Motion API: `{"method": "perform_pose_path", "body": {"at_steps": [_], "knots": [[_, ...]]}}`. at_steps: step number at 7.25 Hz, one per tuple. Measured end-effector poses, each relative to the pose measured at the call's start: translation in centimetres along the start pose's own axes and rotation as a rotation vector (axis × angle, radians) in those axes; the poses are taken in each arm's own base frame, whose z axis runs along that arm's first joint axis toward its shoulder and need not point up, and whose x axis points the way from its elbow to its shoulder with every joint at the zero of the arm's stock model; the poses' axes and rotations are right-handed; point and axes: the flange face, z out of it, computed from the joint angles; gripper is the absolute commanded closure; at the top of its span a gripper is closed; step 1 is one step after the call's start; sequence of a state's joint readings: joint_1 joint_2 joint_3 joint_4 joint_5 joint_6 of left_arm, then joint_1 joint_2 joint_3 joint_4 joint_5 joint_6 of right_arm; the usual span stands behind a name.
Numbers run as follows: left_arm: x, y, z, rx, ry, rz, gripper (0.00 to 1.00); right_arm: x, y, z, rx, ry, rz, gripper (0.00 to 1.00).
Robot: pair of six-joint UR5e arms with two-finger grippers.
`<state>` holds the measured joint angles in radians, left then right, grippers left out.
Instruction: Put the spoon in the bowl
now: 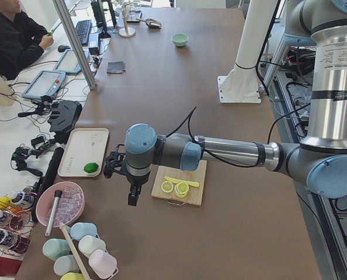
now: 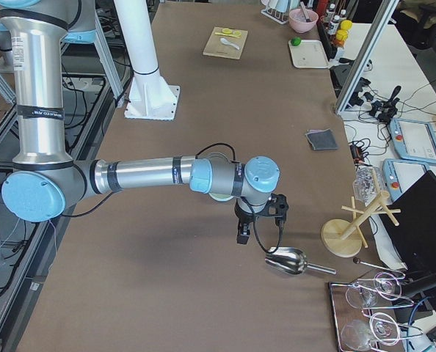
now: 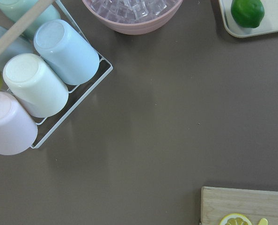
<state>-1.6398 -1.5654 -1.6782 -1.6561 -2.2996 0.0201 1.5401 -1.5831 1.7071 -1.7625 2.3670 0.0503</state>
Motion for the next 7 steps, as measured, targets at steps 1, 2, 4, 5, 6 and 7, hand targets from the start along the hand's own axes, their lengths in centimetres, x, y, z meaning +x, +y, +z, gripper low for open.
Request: {"method": "perform_pose_path", "body": {"at_steps": [1,2,4,5,6,7], "knots": [[0.0,0.0,0.0,-0.001,0.000,0.000,0.02,0.1,0.0,0.1,-0.002,0.001,0.000,0.00],[-0.1,0.1,0.1,-0.002,0.000,-0.001,0.02,0.2,-0.1,0.2,-0.004,0.001,0.001,0.00],[-0.4,0.7,0.4,-0.009,0.000,-0.004,0.02,0.4,-0.1,0.5,-0.008,0.001,0.004,0.00],[-0.6,1.2,0.6,-0.014,0.001,-0.007,0.02,0.5,-0.2,0.6,-0.008,0.001,0.005,0.00],[-0.8,1.6,0.8,-0.016,0.001,-0.008,0.02,0.5,-0.1,0.6,-0.008,0.001,0.005,0.00],[-1.0,2.0,0.9,-0.018,0.001,-0.011,0.02,0.5,-0.1,0.6,-0.008,0.001,0.005,0.00]]}}
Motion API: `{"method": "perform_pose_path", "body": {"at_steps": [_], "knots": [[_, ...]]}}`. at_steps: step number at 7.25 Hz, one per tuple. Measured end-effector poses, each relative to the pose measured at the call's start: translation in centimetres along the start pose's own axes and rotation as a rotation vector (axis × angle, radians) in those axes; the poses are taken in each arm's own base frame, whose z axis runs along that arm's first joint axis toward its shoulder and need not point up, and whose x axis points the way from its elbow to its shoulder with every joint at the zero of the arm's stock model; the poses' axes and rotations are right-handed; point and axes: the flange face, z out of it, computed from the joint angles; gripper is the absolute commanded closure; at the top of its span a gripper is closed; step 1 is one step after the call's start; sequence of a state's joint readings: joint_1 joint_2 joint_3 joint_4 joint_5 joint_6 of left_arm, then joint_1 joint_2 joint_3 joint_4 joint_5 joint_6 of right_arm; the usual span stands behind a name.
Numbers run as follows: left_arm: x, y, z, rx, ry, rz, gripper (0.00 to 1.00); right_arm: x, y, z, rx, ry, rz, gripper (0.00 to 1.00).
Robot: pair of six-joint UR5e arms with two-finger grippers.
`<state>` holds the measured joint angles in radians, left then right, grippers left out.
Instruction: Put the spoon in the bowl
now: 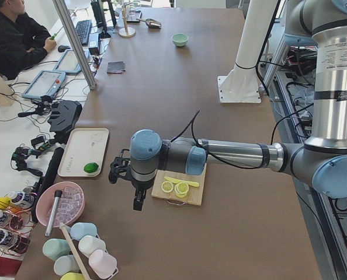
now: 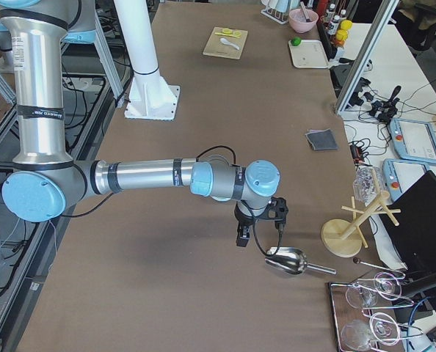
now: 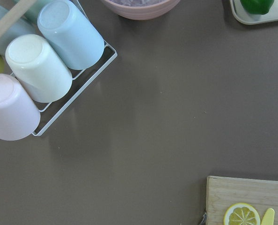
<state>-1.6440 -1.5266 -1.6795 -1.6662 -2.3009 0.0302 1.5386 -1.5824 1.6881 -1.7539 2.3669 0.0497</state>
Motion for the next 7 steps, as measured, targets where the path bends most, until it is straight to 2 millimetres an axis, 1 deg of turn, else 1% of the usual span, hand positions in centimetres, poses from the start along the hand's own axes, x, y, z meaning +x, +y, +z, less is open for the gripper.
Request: {"method": "perform_pose_path", "body": {"at_steps": [4,7], "knots": [[-0.3,1.5,-0.1,0.000,-0.001,-0.011,0.02,-0.1,0.0,0.0,0.000,-0.008,0.001,0.00],[-0.5,1.6,-0.1,-0.001,-0.002,-0.023,0.02,-0.1,0.0,-0.1,0.002,-0.003,-0.003,0.00]]}}
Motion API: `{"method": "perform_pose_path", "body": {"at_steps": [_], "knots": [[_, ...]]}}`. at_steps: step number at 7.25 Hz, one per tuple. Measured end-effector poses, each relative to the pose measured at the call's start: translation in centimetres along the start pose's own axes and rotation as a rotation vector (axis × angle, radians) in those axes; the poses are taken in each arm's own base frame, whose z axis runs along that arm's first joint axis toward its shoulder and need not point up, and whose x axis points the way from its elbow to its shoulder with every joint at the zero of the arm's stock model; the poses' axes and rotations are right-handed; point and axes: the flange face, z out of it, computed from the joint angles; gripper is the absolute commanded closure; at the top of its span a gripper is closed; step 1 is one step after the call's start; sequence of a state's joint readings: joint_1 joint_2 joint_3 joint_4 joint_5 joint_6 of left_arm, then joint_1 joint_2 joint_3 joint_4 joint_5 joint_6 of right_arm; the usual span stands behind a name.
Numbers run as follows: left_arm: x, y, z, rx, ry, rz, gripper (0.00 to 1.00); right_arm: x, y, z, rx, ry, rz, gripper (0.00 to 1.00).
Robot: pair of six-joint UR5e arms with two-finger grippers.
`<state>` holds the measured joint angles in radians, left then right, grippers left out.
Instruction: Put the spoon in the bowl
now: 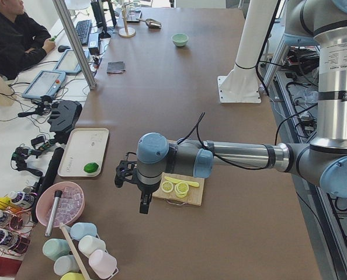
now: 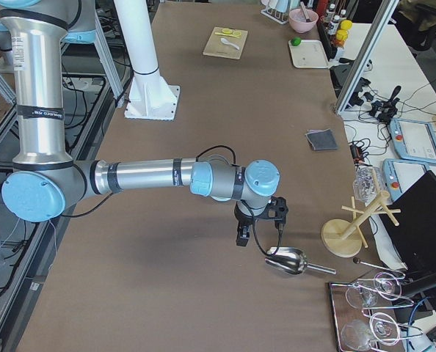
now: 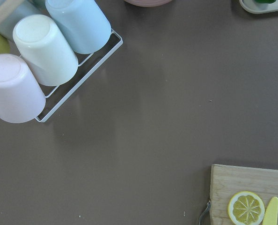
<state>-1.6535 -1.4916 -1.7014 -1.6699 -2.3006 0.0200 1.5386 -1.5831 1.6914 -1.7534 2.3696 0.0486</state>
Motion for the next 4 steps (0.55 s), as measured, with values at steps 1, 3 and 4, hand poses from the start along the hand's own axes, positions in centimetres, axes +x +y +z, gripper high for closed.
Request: {"method": "perform_pose_path", "body": {"at_steps": [1,3,4], "knots": [[0.0,0.0,-0.1,0.002,0.000,0.000,0.02,-0.1,0.0,0.0,0.001,-0.001,-0.001,0.00],[0.7,-0.5,-0.8,0.017,0.003,0.012,0.02,-0.5,-0.1,-0.2,0.014,-0.010,-0.020,0.00],[1.4,-1.3,-1.6,0.035,0.001,0.030,0.02,-1.2,-0.5,-0.6,0.053,-0.021,-0.061,0.00]]}}
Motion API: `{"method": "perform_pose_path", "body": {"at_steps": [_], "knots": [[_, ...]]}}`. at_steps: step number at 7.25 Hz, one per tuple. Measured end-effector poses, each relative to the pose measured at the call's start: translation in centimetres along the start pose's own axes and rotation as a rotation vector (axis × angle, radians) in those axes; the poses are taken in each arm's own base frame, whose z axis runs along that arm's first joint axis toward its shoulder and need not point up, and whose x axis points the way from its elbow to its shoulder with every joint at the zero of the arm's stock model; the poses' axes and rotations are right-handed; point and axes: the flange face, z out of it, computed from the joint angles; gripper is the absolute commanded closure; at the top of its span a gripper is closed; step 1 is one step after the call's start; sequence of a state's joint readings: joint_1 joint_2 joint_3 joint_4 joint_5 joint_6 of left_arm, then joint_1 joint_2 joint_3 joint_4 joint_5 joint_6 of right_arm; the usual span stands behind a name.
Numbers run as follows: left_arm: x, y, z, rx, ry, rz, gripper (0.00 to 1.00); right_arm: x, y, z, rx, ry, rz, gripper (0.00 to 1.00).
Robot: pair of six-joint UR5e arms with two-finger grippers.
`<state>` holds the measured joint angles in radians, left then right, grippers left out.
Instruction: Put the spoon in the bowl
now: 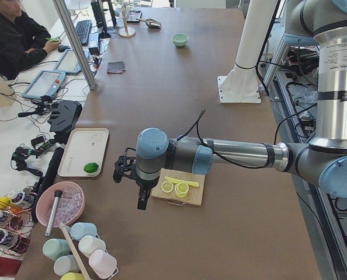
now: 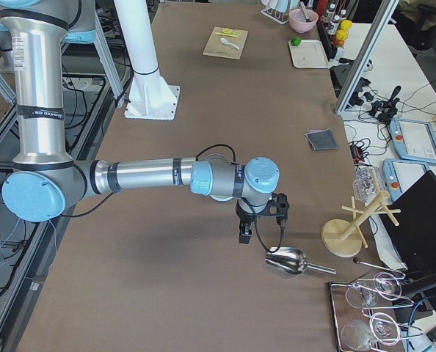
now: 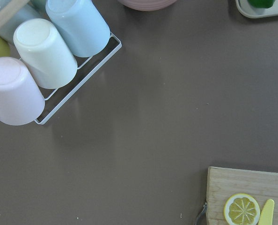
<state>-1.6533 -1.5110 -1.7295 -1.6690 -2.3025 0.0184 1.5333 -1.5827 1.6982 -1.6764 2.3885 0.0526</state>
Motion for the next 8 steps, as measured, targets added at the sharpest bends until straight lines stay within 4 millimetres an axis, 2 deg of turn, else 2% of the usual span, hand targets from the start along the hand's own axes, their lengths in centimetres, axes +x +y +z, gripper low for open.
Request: {"method": "perform_pose_path", "body": {"at_steps": [2,3,4,6,7,8], "knots": [[2.2,-2.0,-2.2,0.051,0.004,0.045,0.02,-2.4,-1.1,-0.4,0.087,-0.013,-0.120,0.00],[3.0,-2.7,-3.0,0.086,0.006,0.065,0.02,-4.4,-1.7,0.3,0.094,-0.014,-0.177,0.00],[3.7,-3.5,-3.6,0.129,0.007,0.089,0.02,-7.6,-2.5,1.6,0.078,-0.015,-0.231,0.00],[2.8,-4.0,-2.4,0.152,0.016,0.011,0.02,-14.6,-3.9,5.3,0.059,0.006,-0.265,0.00],[2.2,-3.5,-1.6,0.171,0.021,-0.015,0.02,-17.0,-3.8,6.4,0.072,-0.007,-0.249,0.00],[1.6,-2.8,-1.0,0.190,0.026,-0.021,0.02,-18.1,-3.2,7.0,0.090,-0.035,-0.244,0.00]]}}
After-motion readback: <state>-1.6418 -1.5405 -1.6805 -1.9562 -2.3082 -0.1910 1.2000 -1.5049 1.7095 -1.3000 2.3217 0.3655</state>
